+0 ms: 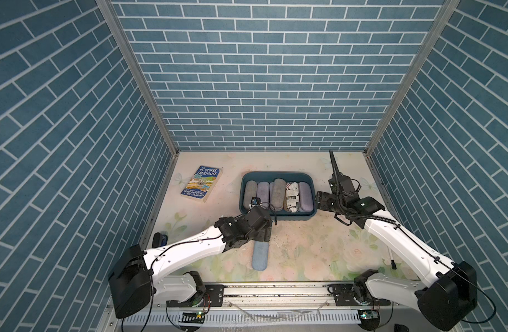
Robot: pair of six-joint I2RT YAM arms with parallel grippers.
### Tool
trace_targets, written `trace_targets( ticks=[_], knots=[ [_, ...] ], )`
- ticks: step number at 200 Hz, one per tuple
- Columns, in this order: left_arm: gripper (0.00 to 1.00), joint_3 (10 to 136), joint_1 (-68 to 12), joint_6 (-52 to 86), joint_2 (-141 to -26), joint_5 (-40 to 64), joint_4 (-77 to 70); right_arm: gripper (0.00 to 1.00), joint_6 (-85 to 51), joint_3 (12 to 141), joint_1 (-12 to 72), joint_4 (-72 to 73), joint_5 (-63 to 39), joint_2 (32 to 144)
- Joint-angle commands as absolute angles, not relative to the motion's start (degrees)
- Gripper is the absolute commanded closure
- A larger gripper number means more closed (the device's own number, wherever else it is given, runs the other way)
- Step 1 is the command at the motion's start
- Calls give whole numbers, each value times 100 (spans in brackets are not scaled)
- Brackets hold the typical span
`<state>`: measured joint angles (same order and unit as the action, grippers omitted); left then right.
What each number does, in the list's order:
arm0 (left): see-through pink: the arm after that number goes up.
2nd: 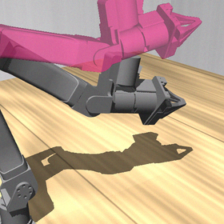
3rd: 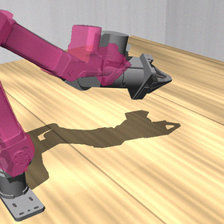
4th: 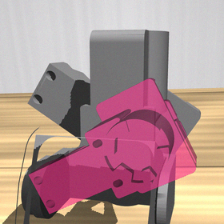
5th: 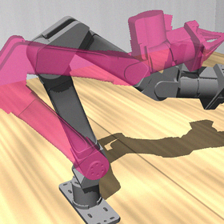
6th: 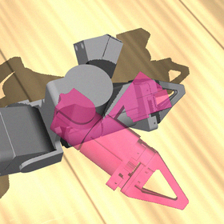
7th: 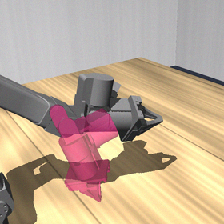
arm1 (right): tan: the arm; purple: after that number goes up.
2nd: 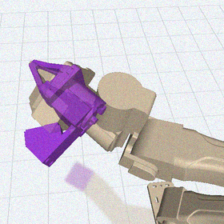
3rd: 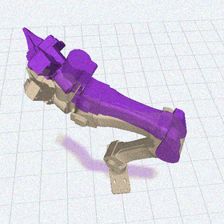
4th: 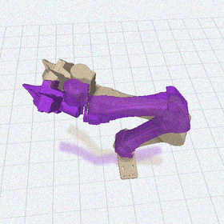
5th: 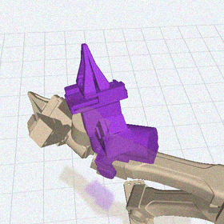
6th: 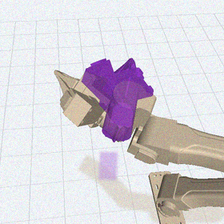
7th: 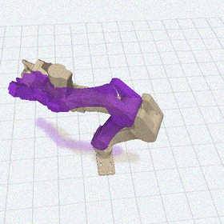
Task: Put the glasses cases into the storage boxes
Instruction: Pick up the glasses case at the center of the board.
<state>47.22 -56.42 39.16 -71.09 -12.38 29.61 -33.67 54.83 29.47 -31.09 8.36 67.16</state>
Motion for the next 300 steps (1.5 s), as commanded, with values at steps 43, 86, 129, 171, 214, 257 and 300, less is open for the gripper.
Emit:
trace_targets(
  ticks=[43,86,129,171,214,257,300],
  knots=[
    [6,4290,-5888,4182,-7585,-885,2582,24,-3594,5099,2953,-3129,798,6202],
    [5,4150,-5942,4248,-7909,-734,2258,24,-3691,4888,2962,-3073,756,6075],
    [5,4121,-5951,4246,-8285,-622,2153,24,-3656,4888,2960,-3000,757,6200],
    [9,4236,-6009,4263,-8563,-778,2332,24,-3617,4905,2958,-2930,747,6335],
    [22,4324,-6086,4323,-8756,-831,2463,24,-3568,4922,2962,-2944,774,6407],
    [40,4466,-6141,4303,-8742,-890,2667,24,-3560,4939,2960,-2943,758,6460],
    [41,4659,-6161,4188,-8348,-919,3073,24,-3551,4948,2953,-2953,774,6476]
  ],
)
